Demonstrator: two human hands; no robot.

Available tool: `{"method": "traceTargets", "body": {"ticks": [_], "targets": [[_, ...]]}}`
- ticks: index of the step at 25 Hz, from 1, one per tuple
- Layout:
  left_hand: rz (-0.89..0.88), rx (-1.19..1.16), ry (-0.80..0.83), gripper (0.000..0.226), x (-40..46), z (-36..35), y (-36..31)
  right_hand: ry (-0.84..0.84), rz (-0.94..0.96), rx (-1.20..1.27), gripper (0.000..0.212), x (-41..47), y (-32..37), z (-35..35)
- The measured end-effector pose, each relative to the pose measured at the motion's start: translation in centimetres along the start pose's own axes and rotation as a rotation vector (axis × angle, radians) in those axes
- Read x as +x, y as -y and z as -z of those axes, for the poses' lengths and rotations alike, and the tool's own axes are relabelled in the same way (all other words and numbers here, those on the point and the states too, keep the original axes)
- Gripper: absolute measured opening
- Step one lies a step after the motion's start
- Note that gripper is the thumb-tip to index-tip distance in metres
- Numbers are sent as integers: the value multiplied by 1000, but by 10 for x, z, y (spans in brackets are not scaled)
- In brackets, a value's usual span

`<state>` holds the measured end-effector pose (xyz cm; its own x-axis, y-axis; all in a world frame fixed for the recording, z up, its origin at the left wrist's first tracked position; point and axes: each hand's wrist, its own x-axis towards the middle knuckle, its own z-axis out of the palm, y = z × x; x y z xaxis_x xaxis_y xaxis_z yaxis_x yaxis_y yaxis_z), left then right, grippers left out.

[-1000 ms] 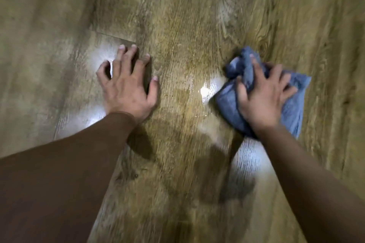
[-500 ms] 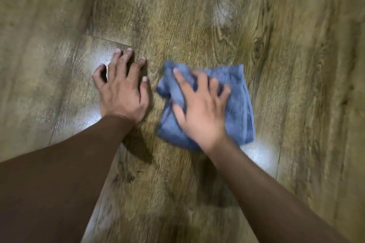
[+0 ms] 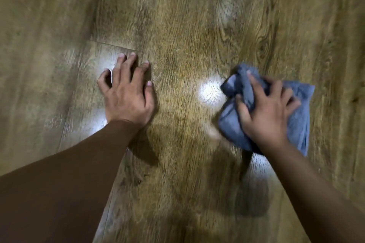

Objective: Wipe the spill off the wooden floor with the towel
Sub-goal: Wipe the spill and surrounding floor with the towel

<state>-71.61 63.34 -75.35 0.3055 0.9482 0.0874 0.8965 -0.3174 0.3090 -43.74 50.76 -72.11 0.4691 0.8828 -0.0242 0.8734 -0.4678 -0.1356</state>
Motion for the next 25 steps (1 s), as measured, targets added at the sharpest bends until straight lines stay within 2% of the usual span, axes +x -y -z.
{"method": "traceTargets", "body": {"ticks": [6,9,12,16,18,21,25], "targets": [[6,9,5,49,0,0,-3,-79,-148,-13,63,125,68,-13],[9,2,10,49,1,0,-2,-37,-22,-46,66,126,117,-21],[5,8,-6,53,1,1,-2,-23,165,-35,69,77,140,-23],[20,20,-5,55,2,3,-5,14,288,20,73,-27,111,-19],[15,35,-4,54,2,2,-4,37,251,49,71,-55,80,-17],[8,35,-13,53,3,-1,-3,36,109,81,66,-45,43,-11],[9,33,-20,52,3,-2,-1,-31,12,41,62,14,38,-9]]}}
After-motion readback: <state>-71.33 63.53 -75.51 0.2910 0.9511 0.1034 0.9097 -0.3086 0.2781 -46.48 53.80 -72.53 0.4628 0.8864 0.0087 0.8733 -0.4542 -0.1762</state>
